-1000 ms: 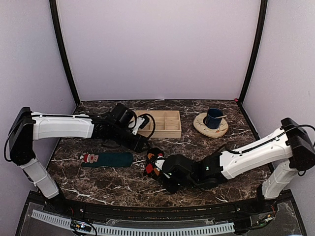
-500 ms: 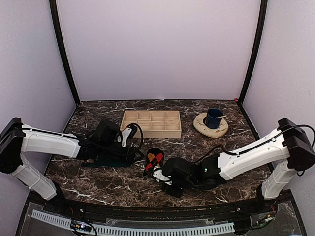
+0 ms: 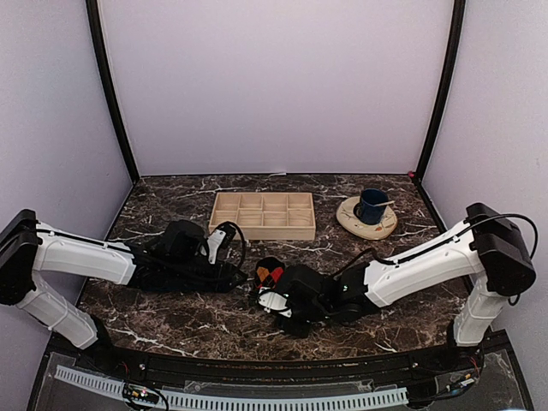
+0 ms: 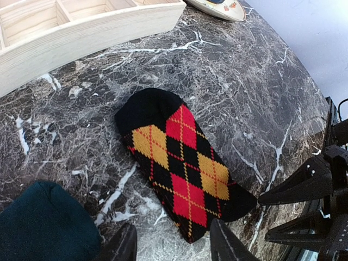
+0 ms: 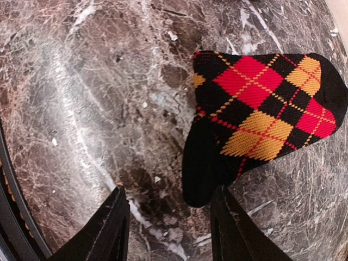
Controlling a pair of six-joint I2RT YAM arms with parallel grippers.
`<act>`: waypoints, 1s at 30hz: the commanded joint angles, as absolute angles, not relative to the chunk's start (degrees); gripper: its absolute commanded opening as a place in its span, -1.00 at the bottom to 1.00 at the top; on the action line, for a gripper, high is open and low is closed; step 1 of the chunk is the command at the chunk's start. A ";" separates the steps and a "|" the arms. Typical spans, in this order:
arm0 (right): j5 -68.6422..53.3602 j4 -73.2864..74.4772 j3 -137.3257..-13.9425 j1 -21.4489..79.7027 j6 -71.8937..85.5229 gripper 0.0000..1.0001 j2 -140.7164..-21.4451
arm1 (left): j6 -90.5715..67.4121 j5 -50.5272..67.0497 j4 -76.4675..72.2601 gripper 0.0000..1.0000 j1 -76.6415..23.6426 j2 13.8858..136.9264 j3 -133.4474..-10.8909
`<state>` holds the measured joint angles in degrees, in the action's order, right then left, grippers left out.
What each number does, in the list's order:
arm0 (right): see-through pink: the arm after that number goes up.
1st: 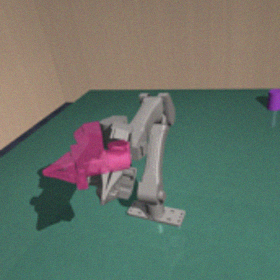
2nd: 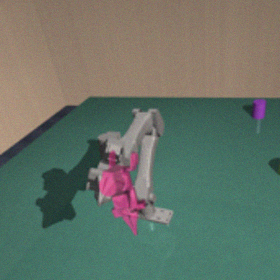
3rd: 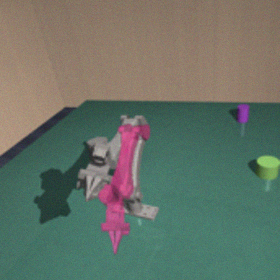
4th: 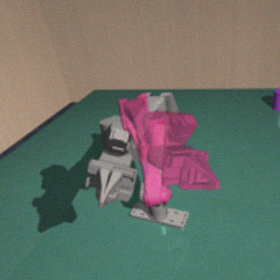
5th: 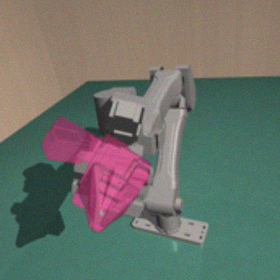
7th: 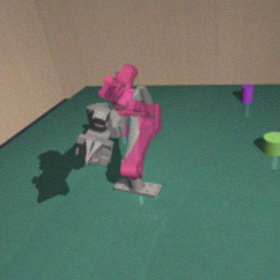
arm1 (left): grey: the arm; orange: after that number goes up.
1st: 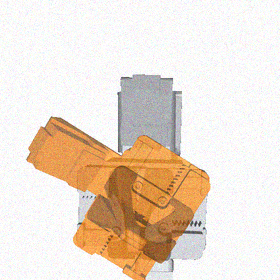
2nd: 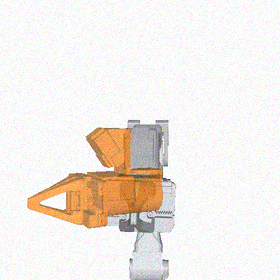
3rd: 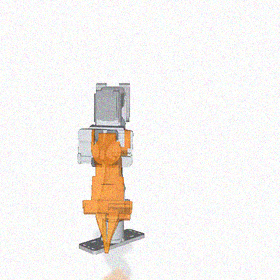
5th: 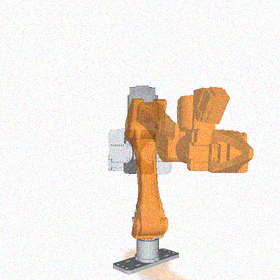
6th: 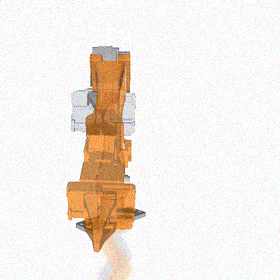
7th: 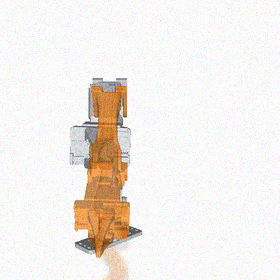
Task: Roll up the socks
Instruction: Pick up the sock from the center of the board.
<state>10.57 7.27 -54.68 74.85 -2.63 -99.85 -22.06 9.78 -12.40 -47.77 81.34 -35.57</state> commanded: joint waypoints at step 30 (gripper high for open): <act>1.36 5.67 -57.89 67.32 -10.79 -0.78 -106.52 | -19.42 7.24 -14.68 -0.06 -48.52 79.63 -32.93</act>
